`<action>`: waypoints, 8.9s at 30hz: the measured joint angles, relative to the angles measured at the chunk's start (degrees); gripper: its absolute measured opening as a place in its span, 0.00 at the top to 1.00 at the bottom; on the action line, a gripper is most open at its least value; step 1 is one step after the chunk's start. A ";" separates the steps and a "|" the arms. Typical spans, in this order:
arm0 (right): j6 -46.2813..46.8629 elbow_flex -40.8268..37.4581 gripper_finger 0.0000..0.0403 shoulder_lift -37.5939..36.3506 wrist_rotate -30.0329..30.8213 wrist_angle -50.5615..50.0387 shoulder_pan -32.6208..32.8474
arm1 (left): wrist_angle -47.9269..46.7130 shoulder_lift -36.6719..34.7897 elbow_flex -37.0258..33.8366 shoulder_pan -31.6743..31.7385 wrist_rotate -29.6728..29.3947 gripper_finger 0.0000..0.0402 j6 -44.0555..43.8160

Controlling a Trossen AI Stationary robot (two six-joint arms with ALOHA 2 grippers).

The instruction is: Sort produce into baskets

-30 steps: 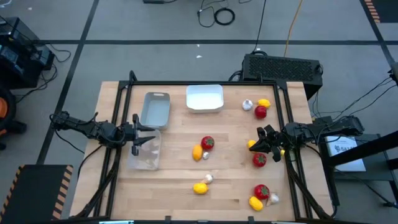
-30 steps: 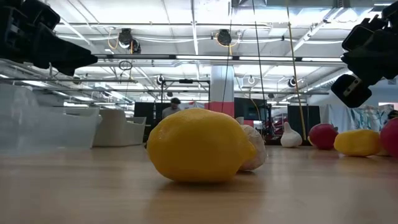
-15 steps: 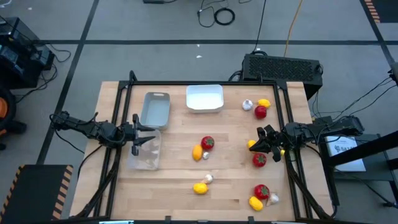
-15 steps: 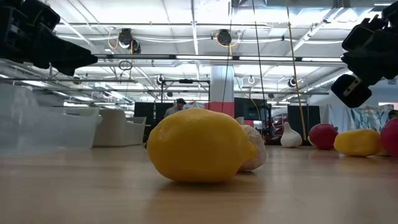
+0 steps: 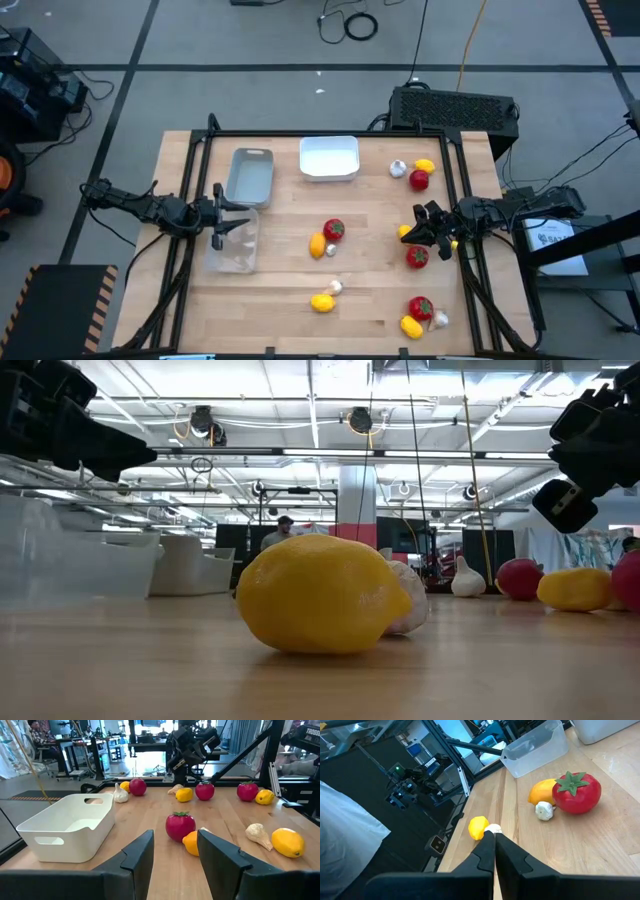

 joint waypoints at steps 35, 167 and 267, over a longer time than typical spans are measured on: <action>0.00 0.00 0.99 0.00 0.00 0.00 0.01 | -0.01 0.02 0.00 0.01 0.00 0.60 0.00; -29.37 45.97 0.99 63.95 16.11 1.51 3.58 | 25.25 67.38 30.81 -3.50 3.41 0.60 -18.01; -13.48 55.74 0.18 93.05 22.23 -10.12 -5.77 | -37.12 42.61 33.66 -11.63 -34.67 0.34 -22.67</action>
